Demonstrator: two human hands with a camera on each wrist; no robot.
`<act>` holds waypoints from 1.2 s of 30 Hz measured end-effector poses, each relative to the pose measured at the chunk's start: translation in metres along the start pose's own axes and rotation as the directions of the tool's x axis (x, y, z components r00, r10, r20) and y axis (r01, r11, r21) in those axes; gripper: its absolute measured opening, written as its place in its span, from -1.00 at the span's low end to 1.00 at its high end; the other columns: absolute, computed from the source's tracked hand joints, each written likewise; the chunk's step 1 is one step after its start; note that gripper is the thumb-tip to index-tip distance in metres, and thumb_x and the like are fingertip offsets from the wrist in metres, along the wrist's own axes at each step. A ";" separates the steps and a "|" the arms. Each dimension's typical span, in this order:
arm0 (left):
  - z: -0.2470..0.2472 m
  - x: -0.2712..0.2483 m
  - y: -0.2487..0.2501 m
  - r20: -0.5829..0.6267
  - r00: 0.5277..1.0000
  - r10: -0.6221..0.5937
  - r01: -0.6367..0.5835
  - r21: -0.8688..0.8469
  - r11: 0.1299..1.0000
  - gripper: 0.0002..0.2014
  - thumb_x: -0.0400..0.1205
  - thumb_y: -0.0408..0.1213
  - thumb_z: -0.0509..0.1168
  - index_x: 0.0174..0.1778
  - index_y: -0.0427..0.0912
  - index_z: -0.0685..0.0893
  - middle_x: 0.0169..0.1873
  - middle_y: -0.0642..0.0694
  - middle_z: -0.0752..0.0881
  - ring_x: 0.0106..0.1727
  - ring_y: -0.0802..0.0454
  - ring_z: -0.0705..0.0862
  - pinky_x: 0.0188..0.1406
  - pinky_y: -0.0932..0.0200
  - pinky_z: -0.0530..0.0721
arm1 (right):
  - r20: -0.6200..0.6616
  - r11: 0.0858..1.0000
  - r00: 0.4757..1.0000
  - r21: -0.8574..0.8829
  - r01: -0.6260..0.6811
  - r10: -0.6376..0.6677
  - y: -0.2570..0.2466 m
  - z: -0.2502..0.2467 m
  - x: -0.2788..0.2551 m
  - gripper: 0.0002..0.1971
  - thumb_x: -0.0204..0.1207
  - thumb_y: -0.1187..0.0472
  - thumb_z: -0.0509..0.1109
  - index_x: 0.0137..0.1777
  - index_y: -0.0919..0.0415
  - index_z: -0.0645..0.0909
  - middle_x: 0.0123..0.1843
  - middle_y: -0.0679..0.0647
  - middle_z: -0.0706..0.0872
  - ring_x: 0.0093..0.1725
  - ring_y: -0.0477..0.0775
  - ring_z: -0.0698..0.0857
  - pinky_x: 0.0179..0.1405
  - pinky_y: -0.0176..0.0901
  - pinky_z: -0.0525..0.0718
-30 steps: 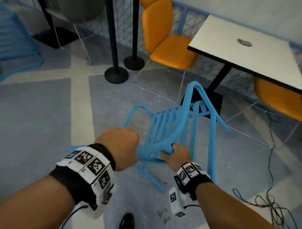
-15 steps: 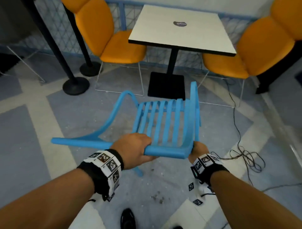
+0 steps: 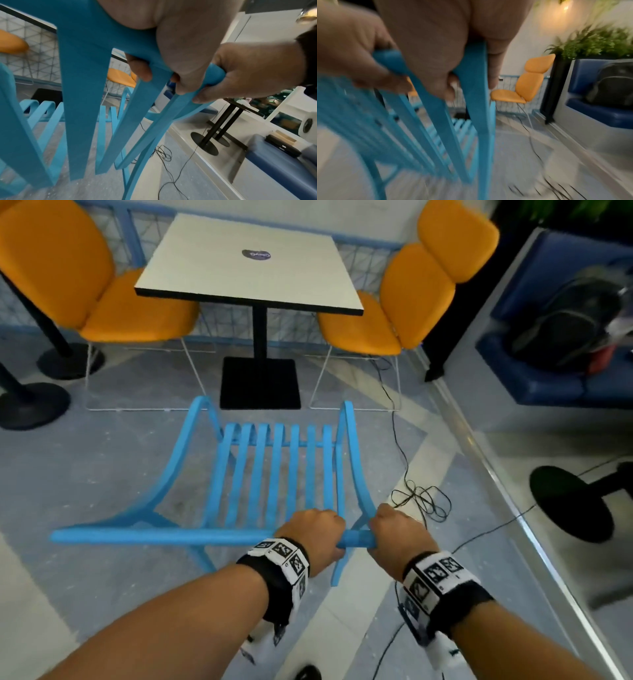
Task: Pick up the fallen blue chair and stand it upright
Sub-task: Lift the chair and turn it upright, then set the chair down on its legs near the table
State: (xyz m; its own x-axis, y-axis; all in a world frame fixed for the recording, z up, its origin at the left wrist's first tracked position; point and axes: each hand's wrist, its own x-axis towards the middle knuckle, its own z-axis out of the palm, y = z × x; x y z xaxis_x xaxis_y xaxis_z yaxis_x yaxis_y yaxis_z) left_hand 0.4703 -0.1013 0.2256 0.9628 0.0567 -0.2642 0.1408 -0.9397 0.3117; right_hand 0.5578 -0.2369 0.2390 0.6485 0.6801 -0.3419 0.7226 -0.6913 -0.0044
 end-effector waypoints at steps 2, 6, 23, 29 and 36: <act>0.010 0.011 0.015 0.033 0.999 -0.003 0.004 -0.009 1.000 -0.77 0.55 -0.15 0.29 0.00 -0.23 0.60 0.02 -0.24 0.66 0.04 -0.31 0.64 -0.04 -0.13 0.64 | 0.082 1.000 0.997 -0.019 -0.015 0.016 0.016 0.009 0.003 -0.81 0.58 0.22 0.23 0.13 0.24 0.55 0.12 0.17 0.62 0.07 0.22 0.66 0.00 0.03 0.67; 0.028 0.006 0.015 0.076 0.997 -0.006 0.009 -0.047 0.999 -0.66 0.55 -0.06 0.33 0.16 -0.15 0.55 0.09 -0.17 0.69 0.09 -0.23 0.63 0.06 -0.10 0.62 | 0.075 0.997 0.996 0.069 -0.045 0.040 0.048 0.035 -0.013 -0.82 0.61 0.17 0.20 0.14 0.20 0.52 0.08 0.10 0.64 0.03 0.13 0.66 0.00 -0.03 0.68; 0.023 -0.048 -0.083 0.103 0.968 -0.230 0.213 0.151 0.965 -0.16 0.19 0.65 -0.17 -0.05 0.02 0.56 -0.10 -0.03 0.73 -0.12 -0.07 0.68 -0.17 -0.01 0.61 | 0.033 0.923 0.923 0.020 0.384 -0.384 -0.030 0.039 0.020 -0.28 0.41 -0.49 -0.11 0.17 0.11 0.43 0.06 0.14 0.70 0.04 0.20 0.61 -0.14 0.07 0.55; 0.022 -0.074 -0.128 0.053 0.974 -0.221 0.203 0.231 0.952 0.02 0.10 0.67 -0.46 -0.02 0.04 0.56 -0.03 0.04 0.67 0.01 -0.01 0.64 -0.09 0.01 0.63 | 0.039 0.945 0.944 0.029 0.326 -0.327 -0.028 0.046 0.021 -0.17 0.26 -0.56 -0.30 0.15 0.04 0.42 0.00 0.04 0.70 0.04 0.13 0.58 -0.19 0.04 0.52; 0.011 -0.069 -0.143 0.064 0.991 -0.122 0.102 0.252 0.962 0.05 0.09 0.65 -0.54 -0.11 0.00 0.57 -0.18 0.05 0.57 -0.02 -0.01 0.62 -0.10 0.02 0.61 | 0.124 0.992 0.989 0.102 0.073 -0.086 -0.051 0.023 0.015 -0.25 0.27 -0.63 0.00 0.07 0.00 0.50 -0.19 -0.02 0.48 -0.17 0.04 0.49 -0.11 0.04 0.58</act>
State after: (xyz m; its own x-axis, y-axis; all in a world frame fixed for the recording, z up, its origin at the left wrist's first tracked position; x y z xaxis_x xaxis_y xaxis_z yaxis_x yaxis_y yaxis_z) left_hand 0.3815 0.0258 0.1887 0.9218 0.1488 -0.3579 0.1754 -0.9836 0.0430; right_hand 0.5252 -0.1967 0.2124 0.5495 0.7015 -0.4539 0.7399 -0.6609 -0.1257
